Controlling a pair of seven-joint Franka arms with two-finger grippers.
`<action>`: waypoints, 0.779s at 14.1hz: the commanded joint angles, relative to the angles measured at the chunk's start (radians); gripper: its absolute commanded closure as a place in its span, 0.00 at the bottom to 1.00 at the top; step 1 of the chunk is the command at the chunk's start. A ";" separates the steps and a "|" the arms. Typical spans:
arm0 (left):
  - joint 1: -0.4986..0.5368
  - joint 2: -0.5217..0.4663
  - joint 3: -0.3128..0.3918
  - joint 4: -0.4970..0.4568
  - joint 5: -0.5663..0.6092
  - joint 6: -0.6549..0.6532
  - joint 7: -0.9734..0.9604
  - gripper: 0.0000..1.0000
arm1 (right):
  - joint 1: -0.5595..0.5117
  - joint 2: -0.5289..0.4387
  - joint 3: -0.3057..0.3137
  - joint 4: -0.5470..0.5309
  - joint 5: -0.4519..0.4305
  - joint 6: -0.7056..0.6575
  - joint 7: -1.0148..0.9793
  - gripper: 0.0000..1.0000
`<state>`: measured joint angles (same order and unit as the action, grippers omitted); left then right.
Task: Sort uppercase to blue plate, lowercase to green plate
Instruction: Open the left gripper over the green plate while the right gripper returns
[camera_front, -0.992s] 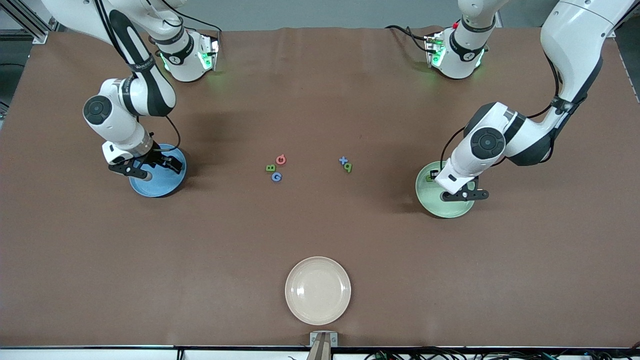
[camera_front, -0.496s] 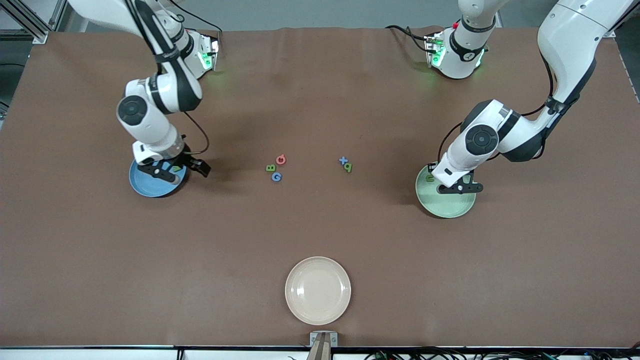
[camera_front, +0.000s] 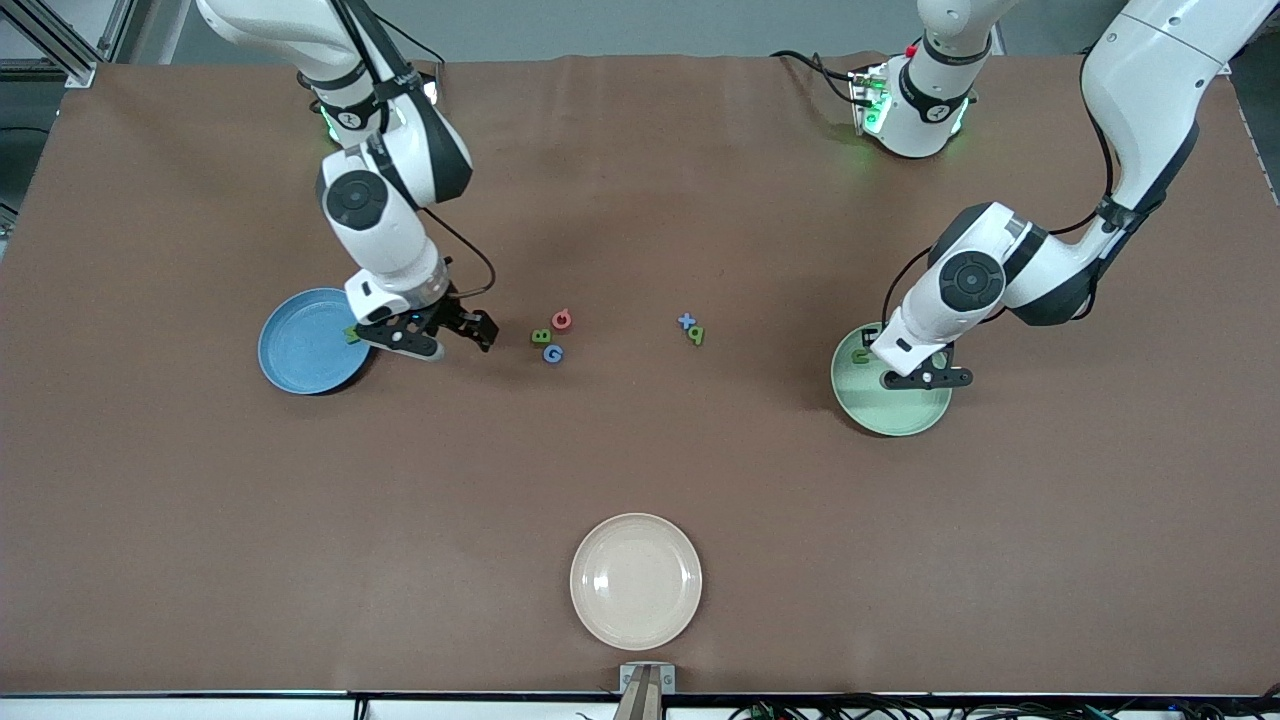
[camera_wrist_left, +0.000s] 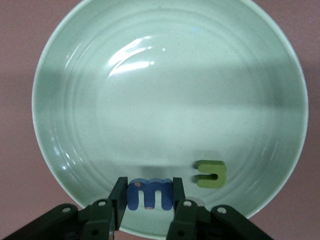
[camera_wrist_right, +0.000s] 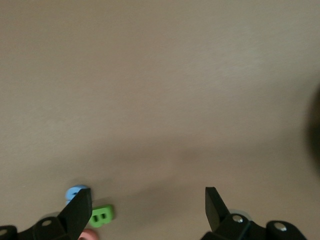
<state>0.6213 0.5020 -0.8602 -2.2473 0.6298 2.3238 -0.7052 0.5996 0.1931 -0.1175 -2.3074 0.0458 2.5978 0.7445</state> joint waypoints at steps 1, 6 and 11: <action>0.012 -0.006 -0.010 -0.012 0.025 0.017 -0.013 0.60 | 0.066 0.101 -0.008 0.097 0.009 -0.013 0.065 0.00; 0.012 -0.034 -0.029 0.000 0.042 0.011 0.007 0.00 | 0.154 0.225 -0.010 0.235 0.008 -0.071 0.197 0.01; 0.006 -0.028 -0.126 0.058 0.030 -0.003 0.000 0.00 | 0.178 0.305 -0.011 0.319 -0.004 -0.125 0.193 0.15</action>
<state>0.6238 0.4933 -0.9478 -2.2096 0.6508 2.3308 -0.7000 0.7648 0.4627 -0.1171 -2.0239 0.0458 2.4877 0.9315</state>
